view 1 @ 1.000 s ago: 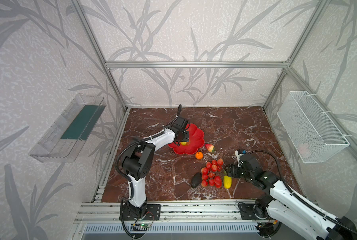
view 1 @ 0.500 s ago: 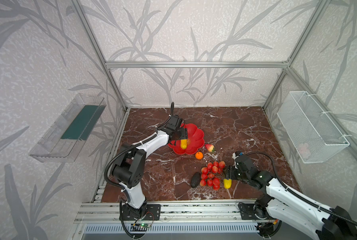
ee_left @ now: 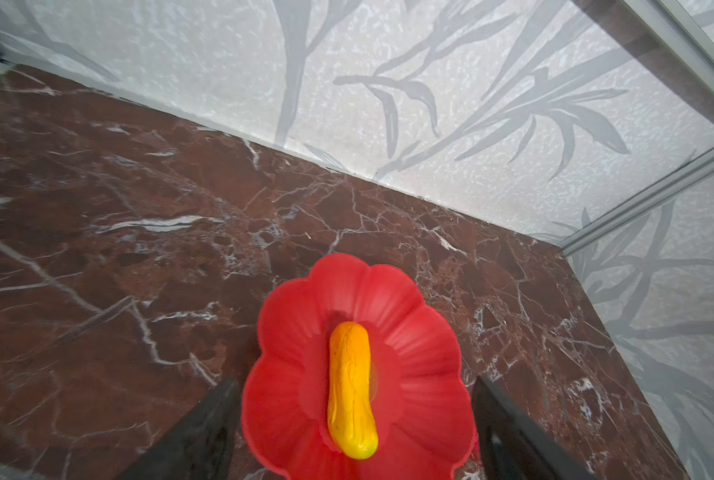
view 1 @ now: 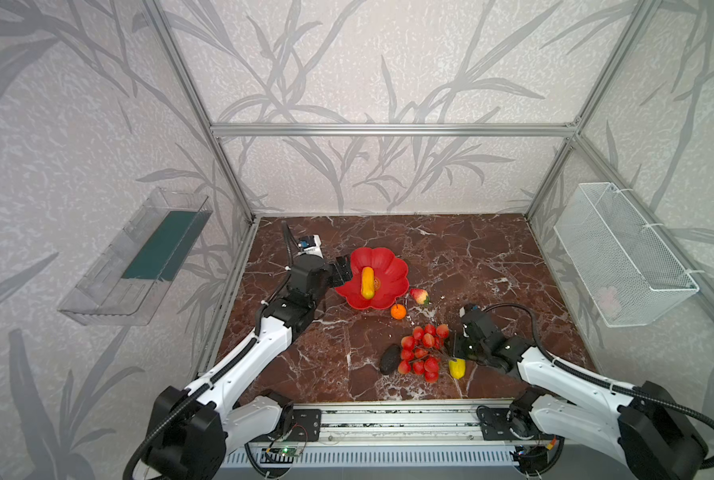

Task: Place and organize the fake fruits in the fruit bowl
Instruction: 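Place green cucumber in bowl with right gripper while left arm draws back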

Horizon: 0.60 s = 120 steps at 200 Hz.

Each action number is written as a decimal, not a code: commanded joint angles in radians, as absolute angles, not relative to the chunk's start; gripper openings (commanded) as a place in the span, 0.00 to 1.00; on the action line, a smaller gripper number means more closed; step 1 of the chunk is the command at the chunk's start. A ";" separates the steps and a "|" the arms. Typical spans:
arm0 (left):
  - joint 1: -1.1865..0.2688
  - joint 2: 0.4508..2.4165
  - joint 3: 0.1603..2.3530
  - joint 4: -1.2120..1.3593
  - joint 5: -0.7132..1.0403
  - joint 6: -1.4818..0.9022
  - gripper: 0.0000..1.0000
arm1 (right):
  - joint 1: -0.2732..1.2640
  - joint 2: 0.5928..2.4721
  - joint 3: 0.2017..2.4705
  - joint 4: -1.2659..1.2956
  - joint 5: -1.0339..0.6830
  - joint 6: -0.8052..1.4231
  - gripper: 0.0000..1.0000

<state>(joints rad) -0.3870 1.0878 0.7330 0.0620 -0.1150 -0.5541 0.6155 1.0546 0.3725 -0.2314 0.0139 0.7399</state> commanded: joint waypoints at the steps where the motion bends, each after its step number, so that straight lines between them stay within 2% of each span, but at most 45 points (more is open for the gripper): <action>1: -0.376 1.018 0.687 0.076 -0.205 -0.585 0.88 | 0.622 1.049 0.375 -0.237 0.062 0.742 0.38; 32: -0.370 0.953 0.640 0.058 -0.235 -0.615 0.88 | 0.621 0.934 0.423 -0.353 0.197 0.681 0.29; 72: -0.365 0.893 0.582 0.057 -0.296 -0.657 0.89 | 0.604 0.776 0.542 -0.475 0.365 0.531 0.27; 95: -0.364 0.853 0.548 0.056 -0.318 -0.676 0.89 | 0.602 0.825 0.637 -0.429 0.327 0.477 0.27; 120: -0.362 0.807 0.511 0.047 -0.326 -0.688 0.89 | 0.604 0.978 0.733 -0.300 0.220 0.451 0.27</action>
